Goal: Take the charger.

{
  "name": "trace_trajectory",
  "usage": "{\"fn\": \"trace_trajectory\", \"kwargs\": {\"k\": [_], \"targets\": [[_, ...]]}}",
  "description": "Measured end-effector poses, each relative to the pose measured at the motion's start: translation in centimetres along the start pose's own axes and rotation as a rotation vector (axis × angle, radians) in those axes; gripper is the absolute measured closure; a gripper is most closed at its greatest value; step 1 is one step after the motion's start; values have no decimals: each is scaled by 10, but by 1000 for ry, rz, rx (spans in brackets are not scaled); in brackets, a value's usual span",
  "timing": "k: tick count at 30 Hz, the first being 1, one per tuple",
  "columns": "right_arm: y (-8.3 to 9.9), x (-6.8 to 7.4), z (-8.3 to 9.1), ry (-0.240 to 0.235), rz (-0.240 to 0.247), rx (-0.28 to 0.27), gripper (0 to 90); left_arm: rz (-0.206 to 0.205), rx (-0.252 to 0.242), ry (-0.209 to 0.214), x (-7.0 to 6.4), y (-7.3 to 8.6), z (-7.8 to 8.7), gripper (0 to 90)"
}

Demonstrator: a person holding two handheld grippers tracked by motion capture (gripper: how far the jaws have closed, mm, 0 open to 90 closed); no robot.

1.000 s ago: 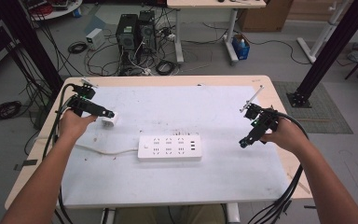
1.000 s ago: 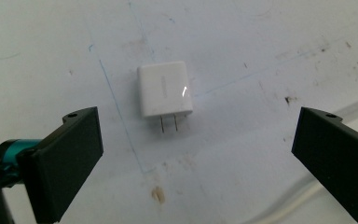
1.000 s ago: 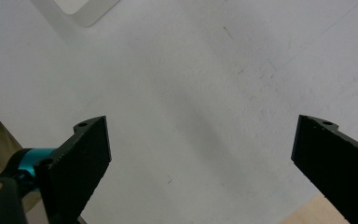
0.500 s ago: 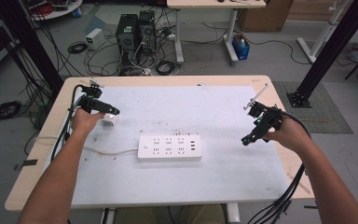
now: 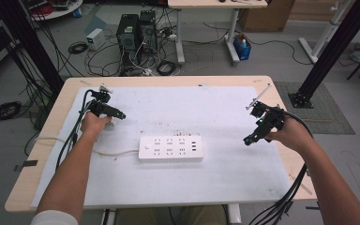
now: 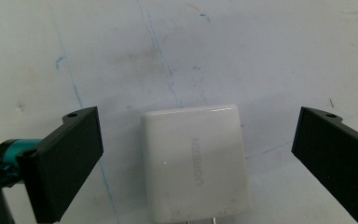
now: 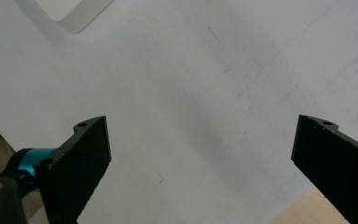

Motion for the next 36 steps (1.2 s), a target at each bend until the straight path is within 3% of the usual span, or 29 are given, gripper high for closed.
{"fn": "trace_trajectory", "kwargs": {"k": [7, 12, 15, 23, 30, 36], "targets": [[1, 1, 1, 3, 2, -8, 40, -14, 12, -38, 0, 1, -9, 19], [0, 2, 1, 3, 2, -5, 40, -15, 14, -30, -1, 3, -12, 84], [0, 2, 1, 3, 0, -2, 40, -32, 21, -49, -2, 4, -14, 84], [-3, 2, -1, 4, 12, 0, 40, -33, 23, -58, -1, 5, -11, 123], [-5, 3, -3, 5, 15, 9, 40, -39, 12, -55, -3, 7, -7, 273], [-5, 5, -2, 12, 27, 6, 40, -68, -1, -53, -6, 7, -4, 425]]}}
Point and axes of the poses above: each handheld gripper's, and its own axes: z roughly backward along the jaws, y roughly out of its underside, x roughly to its left, the point moved 4 cm from there along -z, roughly forward along the jaws, and after that the axes turned 6 degrees about x, right-handed, at the moved point
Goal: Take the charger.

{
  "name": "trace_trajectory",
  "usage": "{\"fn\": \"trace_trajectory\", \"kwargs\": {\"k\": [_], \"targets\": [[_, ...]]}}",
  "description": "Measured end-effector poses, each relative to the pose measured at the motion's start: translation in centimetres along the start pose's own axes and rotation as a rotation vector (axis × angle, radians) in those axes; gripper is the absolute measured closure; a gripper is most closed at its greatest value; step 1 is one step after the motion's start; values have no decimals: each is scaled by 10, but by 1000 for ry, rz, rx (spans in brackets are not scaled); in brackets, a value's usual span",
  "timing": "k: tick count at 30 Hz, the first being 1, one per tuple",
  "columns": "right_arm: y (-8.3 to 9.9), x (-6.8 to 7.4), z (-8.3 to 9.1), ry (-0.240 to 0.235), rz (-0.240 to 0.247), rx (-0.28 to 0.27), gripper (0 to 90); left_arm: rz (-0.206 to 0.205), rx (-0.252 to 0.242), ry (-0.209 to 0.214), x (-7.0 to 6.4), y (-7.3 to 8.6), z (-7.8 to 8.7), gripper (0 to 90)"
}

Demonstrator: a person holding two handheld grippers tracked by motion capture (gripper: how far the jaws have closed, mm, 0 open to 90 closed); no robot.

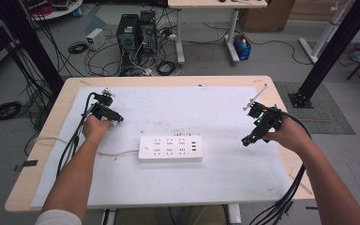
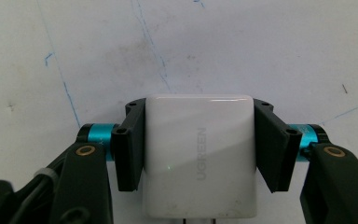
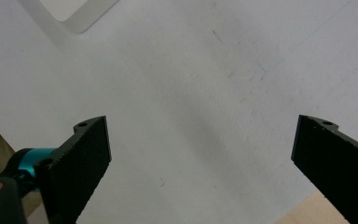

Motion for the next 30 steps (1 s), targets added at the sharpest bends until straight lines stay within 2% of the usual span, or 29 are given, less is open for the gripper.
{"fn": "trace_trajectory", "kwargs": {"k": [5, 8, 10, 11, 14, 16, 17, 23, 25, 26, 27, 29, 30], "targets": [[0, 0, 1, 1, -2, -4, 40, -13, 0, -2, -1, 1, 1, 426], [0, 1, 1, 2, -2, -3, 40, -23, -7, 18, -3, 1, 3, 426], [0, 1, 1, 3, -2, -5, 41, -51, -17, 26, -5, 2, 11, 426], [0, 1, 1, 3, -2, -5, 41, -51, -17, 26, -5, 2, 11, 426], [-1, 1, 2, 4, -14, -15, 41, -68, -43, 38, -7, 2, 21, 426], [-1, 2, 3, 9, -11, -16, 40, -84, -76, 48, -10, 2, 35, 426], [-1, 2, 3, 9, -11, -16, 40, -84, -76, 48, -10, 2, 35, 426], [-2, 7, 4, 19, 10, -22, 40, -130, -135, 77, -18, 5, 64, 426], [-2, 11, 4, 19, 22, -27, 41, -155, -152, 83, -23, 8, 73, 426], [-2, 13, 4, 20, 25, -26, 41, -182, -167, 88, -29, 11, 82, 426], [-2, 13, 4, 20, 25, -26, 41, -182, -167, 88, -29, 11, 82, 426], [-2, 16, 4, 20, 34, -32, 40, -225, -183, 91, -36, 16, 95, 426], [-1, 17, 5, 22, 31, -31, 40, -225, -183, 91, -36, 16, 95, 426]]}}
Point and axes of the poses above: each handheld gripper's, and its own axes: z roughly backward along the jaws, y roughly out of its underside, x roughly to its left, the point moved 4 cm from there along -z, roughly forward along the jaws, and after that the axes turned 6 degrees about x, right-handed, at the moved point
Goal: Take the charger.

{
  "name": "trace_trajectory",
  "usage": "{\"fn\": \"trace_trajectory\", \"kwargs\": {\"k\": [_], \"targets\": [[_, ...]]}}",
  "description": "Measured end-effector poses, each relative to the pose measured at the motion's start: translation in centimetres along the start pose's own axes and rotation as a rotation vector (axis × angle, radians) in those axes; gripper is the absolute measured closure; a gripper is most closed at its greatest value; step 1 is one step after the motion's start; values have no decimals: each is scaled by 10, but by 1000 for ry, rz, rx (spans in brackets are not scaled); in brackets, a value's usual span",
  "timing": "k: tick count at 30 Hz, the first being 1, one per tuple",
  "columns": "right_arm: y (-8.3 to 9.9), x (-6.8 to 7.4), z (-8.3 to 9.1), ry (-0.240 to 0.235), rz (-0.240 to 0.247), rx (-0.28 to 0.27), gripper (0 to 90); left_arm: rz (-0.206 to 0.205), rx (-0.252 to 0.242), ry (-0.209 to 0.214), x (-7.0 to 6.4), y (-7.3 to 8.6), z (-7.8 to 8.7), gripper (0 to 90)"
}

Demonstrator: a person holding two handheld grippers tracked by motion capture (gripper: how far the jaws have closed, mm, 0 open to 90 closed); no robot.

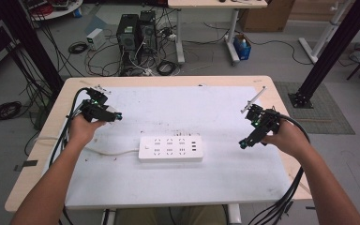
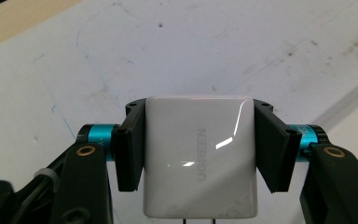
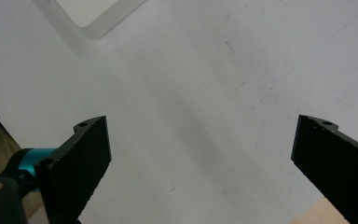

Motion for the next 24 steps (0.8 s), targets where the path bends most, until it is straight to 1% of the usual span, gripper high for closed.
{"fn": "trace_trajectory", "kwargs": {"k": [2, 3, 4, 6, 7, 8, 11, 12, 13, 15, 16, 17, 18, 19, 20, 21, 23, 24], "targets": [[0, 2, 1, 2, 4, -6, 40, -19, -16, 8, -5, 1, 7, 426], [1, 3, 2, 2, 4, -9, 40, -37, -24, 13, -9, 2, 14, 426], [1, 3, 2, 2, 4, -9, 40, -37, -24, 13, -9, 2, 14, 426], [1, 6, 3, 4, 10, -11, 40, -53, -31, 25, -14, 3, 20, 426], [3, 7, 4, 7, 11, -14, 40, -71, -32, 32, -19, 4, 25, 426], [3, 8, 5, 7, 13, -17, 41, -71, -32, 32, -19, 4, 25, 426], [4, 9, 6, 7, 14, -23, 40, -95, -37, 48, -26, 6, 31, 426], [5, 11, 6, 5, 17, -30, 40, -102, -41, 55, -28, 6, 34, 426], [6, 11, 6, 4, 21, -34, 40, -119, -49, 67, -32, 8, 38, 426], [6, 12, 6, 3, 22, -37, 40, -142, -60, 81, -36, 9, 43, 426], [6, 12, 6, 3, 22, -37, 40, -142, -60, 81, -36, 9, 43, 426], [7, 13, 6, 2, 20, -41, 41, -165, -76, 100, -40, 9, 48, 426], [7, 14, 6, 2, 23, -41, 40, -180, -85, 109, -42, 9, 50, 426], [8, 14, 6, 3, 23, -39, 41, -180, -85, 109, -42, 9, 50, 426], [8, 15, 7, 5, 25, -39, 40, -203, -100, 126, -45, 10, 54, 426], [8, 15, 7, 5, 25, -39, 40, -203, -100, 126, -45, 10, 54, 426], [9, 15, 8, 5, 19, -41, 41, -218, -103, 132, -48, 11, 56, 426], [10, 15, 9, 7, 16, -41, 41, -222, -101, 129, -49, 11, 56, 426]]}}
Point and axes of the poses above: each handheld gripper's, and its own axes: z roughly backward along the jaws, y roughly out of its underside, x roughly to its left, the point moved 4 cm from there along -z, roughly forward along the jaws, and after that the axes turned 6 degrees about x, right-handed, at the moved point
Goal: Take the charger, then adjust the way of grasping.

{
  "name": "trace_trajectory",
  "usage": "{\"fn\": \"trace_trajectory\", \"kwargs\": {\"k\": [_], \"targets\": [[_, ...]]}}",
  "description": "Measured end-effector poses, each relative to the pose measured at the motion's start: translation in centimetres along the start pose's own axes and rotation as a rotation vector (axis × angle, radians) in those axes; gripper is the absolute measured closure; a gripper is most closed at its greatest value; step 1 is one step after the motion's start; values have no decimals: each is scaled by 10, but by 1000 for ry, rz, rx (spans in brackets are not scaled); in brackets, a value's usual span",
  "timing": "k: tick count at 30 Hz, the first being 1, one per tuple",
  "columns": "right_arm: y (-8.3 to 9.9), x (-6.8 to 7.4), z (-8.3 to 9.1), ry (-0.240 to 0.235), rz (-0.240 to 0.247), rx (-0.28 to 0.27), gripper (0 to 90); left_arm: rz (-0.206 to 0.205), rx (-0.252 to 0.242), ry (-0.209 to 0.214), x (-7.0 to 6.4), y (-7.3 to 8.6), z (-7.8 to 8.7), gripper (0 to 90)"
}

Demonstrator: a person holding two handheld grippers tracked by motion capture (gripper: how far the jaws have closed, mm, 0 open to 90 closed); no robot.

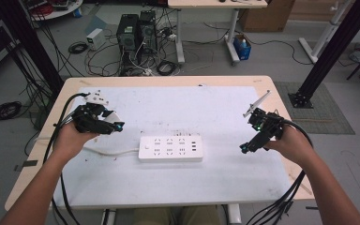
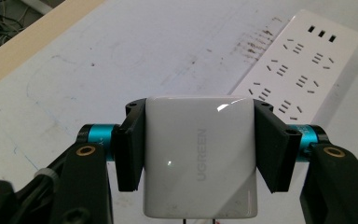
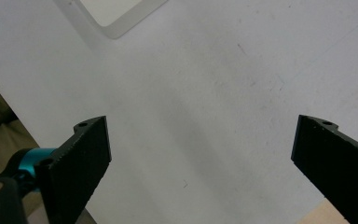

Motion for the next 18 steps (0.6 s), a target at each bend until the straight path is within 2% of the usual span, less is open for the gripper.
{"fn": "trace_trajectory", "kwargs": {"k": [10, 15, 17, 18], "targets": [[-4, 3, 1, 13, 9, 0, 40, -19, 5, 20, -6, -1, 0, 426], [-4, 4, 1, 17, 5, -2, 40, -45, -5, 33, -11, -4, 3, 426], [-4, 4, 2, 11, -18, -13, 40, -63, -16, 45, -14, -8, 5, 425], [-5, 4, 3, 5, -74, -40, 40, -79, -21, 56, -19, -11, 5, 426]]}}
Point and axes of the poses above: each handheld gripper's, and its own axes: z roughly backward along the jaws, y roughly out of its underside, x roughly to its left, the point moved 4 cm from there along -z, roughly forward along the jaws, and after that the axes turned 6 degrees about x, right-handed, at the moved point
